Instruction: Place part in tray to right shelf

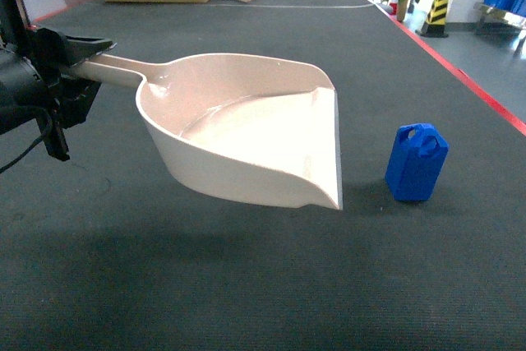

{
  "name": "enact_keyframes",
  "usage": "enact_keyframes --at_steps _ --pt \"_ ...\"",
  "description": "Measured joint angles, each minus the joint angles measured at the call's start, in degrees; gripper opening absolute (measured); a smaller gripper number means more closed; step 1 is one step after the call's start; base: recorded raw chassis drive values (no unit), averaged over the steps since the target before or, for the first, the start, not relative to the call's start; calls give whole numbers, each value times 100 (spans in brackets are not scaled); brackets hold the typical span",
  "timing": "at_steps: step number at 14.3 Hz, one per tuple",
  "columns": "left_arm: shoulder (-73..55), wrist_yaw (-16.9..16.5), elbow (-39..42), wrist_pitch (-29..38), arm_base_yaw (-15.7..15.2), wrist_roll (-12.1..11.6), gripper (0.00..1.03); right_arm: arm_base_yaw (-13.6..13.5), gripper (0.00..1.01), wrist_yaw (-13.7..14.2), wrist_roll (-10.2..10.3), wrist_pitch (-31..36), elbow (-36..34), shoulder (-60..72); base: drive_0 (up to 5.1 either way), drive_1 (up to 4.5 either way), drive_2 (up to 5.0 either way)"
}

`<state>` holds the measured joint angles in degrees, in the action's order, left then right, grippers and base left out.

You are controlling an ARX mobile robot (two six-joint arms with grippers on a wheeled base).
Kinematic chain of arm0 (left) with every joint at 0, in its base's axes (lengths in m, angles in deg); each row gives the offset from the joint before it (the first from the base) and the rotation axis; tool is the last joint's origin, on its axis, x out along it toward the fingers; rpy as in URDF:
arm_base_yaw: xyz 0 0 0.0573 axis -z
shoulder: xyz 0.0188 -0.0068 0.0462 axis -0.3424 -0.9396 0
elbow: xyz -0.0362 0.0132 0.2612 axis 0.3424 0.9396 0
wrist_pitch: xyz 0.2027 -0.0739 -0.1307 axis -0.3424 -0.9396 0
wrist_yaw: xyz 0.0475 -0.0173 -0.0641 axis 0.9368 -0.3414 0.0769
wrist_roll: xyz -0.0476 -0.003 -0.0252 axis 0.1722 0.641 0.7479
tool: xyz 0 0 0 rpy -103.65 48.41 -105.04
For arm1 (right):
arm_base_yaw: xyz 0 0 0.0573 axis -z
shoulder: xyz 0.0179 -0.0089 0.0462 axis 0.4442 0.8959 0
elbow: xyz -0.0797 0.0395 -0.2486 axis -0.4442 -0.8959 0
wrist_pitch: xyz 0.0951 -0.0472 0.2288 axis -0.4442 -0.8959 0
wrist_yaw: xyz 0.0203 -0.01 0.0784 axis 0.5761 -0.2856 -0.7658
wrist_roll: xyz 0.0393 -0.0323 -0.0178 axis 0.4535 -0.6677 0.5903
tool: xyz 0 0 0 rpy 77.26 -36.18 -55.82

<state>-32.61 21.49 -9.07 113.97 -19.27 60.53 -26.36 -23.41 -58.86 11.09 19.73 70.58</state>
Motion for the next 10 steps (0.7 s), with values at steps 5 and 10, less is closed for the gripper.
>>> enact_keyframes --at_steps 5,10 --pt "0 -4 0 -4 15 4 14 181 98 -393 -278 483 1209 3220 0 0 0" --pt "0 -4 2 2 15 15 14 -350 98 -190 -50 1718 3414 7702 0 0 0"
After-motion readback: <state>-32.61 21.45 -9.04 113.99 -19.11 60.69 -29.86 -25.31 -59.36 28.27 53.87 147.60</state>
